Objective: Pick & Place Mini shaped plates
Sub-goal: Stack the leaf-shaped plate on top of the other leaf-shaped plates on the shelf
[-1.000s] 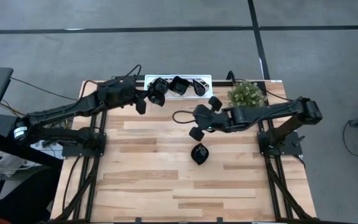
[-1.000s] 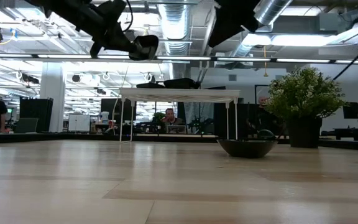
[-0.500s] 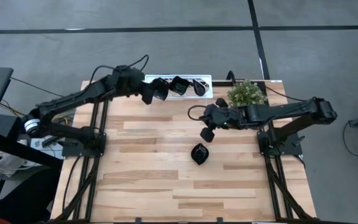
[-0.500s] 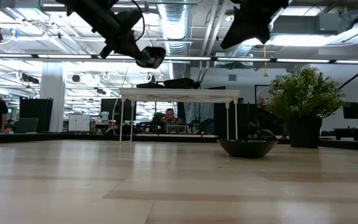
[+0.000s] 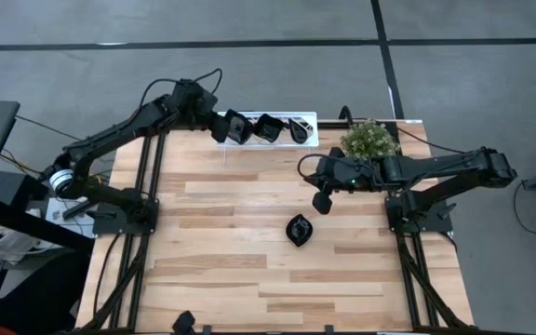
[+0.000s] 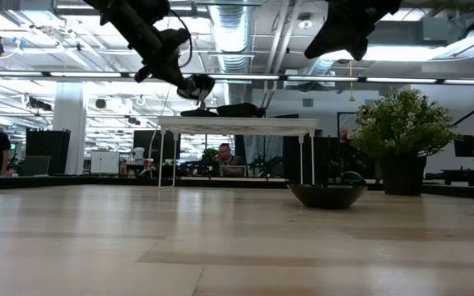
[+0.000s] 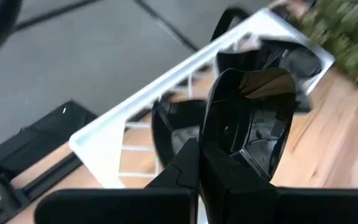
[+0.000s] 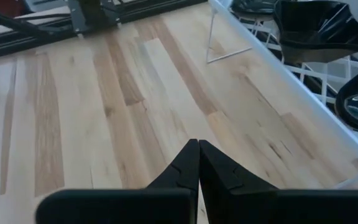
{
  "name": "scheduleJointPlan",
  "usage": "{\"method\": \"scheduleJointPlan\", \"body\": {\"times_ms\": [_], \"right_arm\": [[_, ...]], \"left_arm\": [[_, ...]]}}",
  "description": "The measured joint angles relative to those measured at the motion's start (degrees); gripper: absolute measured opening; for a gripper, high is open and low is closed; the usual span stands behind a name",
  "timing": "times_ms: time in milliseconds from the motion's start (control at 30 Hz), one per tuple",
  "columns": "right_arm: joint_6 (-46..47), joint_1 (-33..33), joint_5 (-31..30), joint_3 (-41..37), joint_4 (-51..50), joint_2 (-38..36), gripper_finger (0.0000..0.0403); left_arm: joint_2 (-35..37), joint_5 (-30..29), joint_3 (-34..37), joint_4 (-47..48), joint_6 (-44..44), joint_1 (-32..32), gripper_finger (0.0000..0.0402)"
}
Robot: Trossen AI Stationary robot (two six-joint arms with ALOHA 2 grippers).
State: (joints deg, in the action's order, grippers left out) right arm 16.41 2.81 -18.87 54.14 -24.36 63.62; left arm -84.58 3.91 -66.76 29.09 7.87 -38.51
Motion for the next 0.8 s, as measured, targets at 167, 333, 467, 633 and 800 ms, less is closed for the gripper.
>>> {"method": "scheduleJointPlan", "body": {"times_ms": [167,333,467,633,800], "right_arm": [[-0.48,0.04,0.02,-0.10,-0.37,0.12,0.0000],[-1.77,0.01,0.02,-0.12,-0.63,-0.55,0.0000],[-3.70,-0.39,0.04,-0.12,-0.43,-3.20,0.0000],[-6.82,-2.46,2.18,-1.18,0.06,-7.79,0.0000],[-6.14,-4.84,4.46,-6.64,1.70,-13.62,0.0000]], "left_arm": [[-3.19,2.05,-3.26,1.37,-1.46,-2.00,0.0002],[-6.09,3.56,-6.14,3.37,-1.46,-2.92,0.0002],[-7.40,3.71,-7.46,4.95,-1.46,-2.92,0.0002],[-8.66,3.92,-7.46,5.81,0.29,-3.03,0.0002],[-8.74,3.93,-7.46,6.04,1.70,-3.45,0.0002]]}}
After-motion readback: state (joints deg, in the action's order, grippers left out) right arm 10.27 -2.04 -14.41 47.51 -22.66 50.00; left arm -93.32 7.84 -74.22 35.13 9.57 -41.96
